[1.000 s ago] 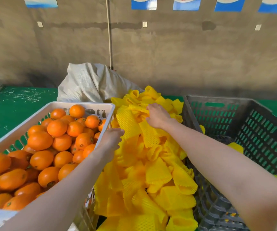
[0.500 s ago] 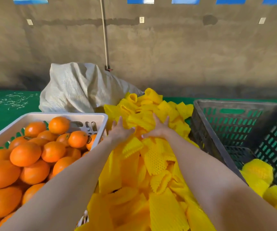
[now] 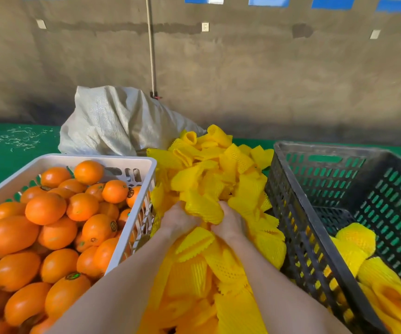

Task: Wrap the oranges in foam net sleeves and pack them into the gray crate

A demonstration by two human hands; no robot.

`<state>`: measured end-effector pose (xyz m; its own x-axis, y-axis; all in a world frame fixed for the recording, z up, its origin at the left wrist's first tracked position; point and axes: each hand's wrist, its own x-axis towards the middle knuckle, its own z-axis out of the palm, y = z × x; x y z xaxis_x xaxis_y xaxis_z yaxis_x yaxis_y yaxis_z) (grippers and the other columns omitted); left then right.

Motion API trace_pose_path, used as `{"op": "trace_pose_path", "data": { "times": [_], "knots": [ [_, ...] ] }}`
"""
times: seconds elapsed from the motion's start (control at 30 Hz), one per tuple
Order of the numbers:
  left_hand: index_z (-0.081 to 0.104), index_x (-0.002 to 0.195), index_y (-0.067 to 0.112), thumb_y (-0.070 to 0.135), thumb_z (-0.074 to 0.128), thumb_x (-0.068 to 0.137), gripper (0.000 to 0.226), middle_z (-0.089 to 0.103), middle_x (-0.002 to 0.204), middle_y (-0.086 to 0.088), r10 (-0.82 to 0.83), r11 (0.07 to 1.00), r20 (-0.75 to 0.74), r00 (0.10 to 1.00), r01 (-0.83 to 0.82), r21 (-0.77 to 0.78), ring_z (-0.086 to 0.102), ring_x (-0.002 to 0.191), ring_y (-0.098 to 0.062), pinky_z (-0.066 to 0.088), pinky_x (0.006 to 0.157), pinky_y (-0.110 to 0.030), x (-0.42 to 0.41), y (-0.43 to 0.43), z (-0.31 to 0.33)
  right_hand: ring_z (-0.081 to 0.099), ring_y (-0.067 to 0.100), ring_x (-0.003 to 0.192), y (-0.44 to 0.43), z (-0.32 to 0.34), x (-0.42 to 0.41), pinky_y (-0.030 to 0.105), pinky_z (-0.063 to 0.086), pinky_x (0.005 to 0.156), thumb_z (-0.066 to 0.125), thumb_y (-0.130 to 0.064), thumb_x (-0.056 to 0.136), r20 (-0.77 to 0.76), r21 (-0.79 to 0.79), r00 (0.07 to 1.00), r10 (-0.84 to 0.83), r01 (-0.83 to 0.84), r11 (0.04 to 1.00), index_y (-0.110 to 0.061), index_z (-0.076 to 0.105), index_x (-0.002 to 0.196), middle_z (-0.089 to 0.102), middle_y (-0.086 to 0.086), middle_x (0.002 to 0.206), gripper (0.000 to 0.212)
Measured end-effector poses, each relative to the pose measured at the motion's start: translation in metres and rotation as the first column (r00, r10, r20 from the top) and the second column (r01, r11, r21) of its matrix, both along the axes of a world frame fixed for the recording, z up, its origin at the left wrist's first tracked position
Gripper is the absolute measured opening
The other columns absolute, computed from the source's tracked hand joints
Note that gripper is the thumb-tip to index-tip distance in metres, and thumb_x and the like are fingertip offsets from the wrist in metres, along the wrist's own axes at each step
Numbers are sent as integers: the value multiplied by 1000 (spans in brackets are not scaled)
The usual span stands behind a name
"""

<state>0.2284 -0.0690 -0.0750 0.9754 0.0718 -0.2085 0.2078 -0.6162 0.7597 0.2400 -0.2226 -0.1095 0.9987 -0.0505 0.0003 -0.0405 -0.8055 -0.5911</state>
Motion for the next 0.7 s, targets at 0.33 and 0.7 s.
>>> {"op": "trace_pose_path", "data": {
  "times": [0.33, 0.7],
  "knots": [
    [46, 131, 29, 16, 73, 77, 61, 45, 122, -8, -69, 993, 572, 818, 112, -41, 40, 121, -27, 33, 103, -37, -90, -14, 81, 40, 29, 126, -28, 75, -89, 35, 34, 98, 80, -16, 70, 472, 278, 881, -24, -123, 953, -22, 37, 139, 44, 9, 137, 81],
    [11, 151, 23, 65, 55, 82, 92, -1, 158, -10, -332, 631, -132, 934, 324, 705, -1, 145, -36, -2, 112, -63, -163, 8, 40, -27, 32, 140, -54, 50, -162, 55, -9, 112, 66, -48, 78, -44, -402, 950, 310, -301, 865, -43, -3, 147, -25, 5, 154, 97]
  ]
}}
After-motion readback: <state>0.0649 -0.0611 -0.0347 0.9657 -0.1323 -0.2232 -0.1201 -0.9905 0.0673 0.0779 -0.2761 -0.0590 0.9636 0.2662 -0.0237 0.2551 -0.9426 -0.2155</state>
